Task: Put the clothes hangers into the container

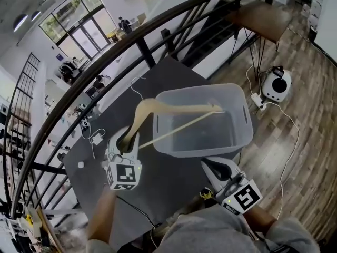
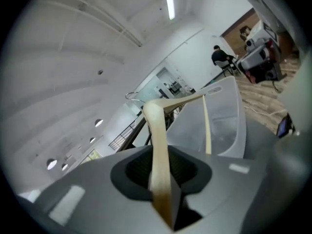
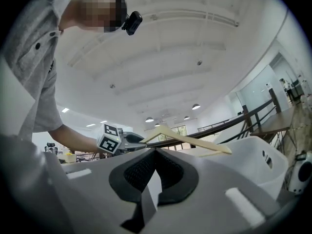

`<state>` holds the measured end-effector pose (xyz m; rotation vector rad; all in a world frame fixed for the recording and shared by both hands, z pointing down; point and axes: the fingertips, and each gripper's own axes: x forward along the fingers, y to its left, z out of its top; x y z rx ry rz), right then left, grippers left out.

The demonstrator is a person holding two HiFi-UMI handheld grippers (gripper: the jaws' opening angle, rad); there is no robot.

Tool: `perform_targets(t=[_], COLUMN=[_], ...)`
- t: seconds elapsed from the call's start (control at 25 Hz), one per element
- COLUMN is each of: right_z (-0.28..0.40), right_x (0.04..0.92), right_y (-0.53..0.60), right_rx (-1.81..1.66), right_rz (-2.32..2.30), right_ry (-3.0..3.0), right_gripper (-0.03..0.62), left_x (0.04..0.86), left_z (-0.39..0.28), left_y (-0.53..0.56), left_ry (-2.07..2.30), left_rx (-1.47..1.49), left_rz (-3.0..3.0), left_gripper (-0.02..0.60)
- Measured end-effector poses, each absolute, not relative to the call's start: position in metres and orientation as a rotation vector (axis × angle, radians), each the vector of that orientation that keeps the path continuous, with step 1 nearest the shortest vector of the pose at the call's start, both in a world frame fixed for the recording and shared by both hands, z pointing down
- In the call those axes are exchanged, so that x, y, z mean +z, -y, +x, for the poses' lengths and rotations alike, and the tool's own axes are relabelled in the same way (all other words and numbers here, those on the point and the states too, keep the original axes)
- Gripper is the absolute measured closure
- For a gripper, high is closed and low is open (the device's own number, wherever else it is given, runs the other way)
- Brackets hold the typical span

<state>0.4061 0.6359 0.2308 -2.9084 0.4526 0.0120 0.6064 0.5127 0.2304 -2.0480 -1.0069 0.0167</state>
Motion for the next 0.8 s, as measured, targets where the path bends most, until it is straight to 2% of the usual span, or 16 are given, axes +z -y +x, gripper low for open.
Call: perform_targets(t=[0.48,0.8], right_z=[0.377,0.350], right_x=[0.242,0.240], right_y=[-0.710,-0.741], right_rx=[0.027,0.016], right_rz=[-2.917,-2.920], right_ry=[-0.213,-0.033], right_gripper=[0.597,0.597], left_x=[0.291,0.326], left_z=[0.610,0.608], left_y=[-0.659,-0.710], left_ry=[1.205,1.232], left_rx=[0.185,0.258], left_rz=[-1.480,-1.233], left_gripper=[0.491,0.491])
